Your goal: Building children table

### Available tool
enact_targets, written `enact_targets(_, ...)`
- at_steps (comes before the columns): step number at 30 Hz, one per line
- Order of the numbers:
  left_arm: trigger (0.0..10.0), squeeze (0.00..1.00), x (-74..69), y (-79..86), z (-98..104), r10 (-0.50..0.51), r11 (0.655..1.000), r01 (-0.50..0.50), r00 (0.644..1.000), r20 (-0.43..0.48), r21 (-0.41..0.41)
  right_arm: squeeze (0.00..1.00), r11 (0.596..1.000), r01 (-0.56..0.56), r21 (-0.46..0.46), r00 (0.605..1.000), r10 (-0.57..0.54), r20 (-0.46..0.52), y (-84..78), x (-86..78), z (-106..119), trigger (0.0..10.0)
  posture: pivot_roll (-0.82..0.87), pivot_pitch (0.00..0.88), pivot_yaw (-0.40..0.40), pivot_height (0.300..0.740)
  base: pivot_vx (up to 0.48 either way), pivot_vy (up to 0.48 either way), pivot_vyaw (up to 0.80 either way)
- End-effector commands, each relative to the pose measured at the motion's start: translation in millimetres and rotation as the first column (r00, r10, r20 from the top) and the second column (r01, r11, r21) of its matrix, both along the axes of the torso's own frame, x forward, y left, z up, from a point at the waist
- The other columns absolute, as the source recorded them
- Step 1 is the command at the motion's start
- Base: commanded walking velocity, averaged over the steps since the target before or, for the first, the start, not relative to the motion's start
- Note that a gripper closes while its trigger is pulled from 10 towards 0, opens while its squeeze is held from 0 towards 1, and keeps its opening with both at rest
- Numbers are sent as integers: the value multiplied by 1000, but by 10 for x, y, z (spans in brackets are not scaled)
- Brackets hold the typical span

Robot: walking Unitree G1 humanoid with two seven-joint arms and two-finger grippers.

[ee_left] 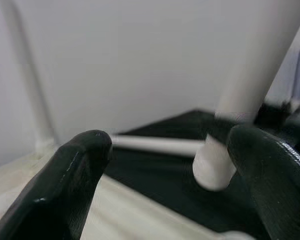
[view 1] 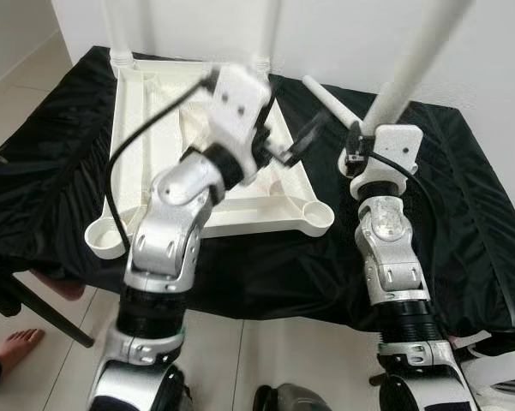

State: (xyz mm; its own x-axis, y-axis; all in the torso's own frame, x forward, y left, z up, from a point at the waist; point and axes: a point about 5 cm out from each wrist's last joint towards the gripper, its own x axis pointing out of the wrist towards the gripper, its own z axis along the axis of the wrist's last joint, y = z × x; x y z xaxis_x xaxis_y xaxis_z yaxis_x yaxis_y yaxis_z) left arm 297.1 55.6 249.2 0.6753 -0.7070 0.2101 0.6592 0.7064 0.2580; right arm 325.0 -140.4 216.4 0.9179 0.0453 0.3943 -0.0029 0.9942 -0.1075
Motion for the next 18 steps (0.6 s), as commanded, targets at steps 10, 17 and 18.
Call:
enact_targets(10,10000,0,-12,-69,-543,8,968,-1,1000,-24,250,0,995,-99,5,995,99,6,-115,-60,65,10000,63,0,-102,740,0,0,0)
enact_targets(17,10000,0,8,-93,-808,-2,940,28,997,-77,340,0,995,-42,91,998,46,-34,-258,-30,1,10000,63,1,-96,740,0,0,0)
enact_targets(18,10000,0,8,-93,-808,-2,940,28,997,-77,340,0,995,-42,91,998,46,-34,-258,-30,1,10000,63,1,-96,740,0,0,0)
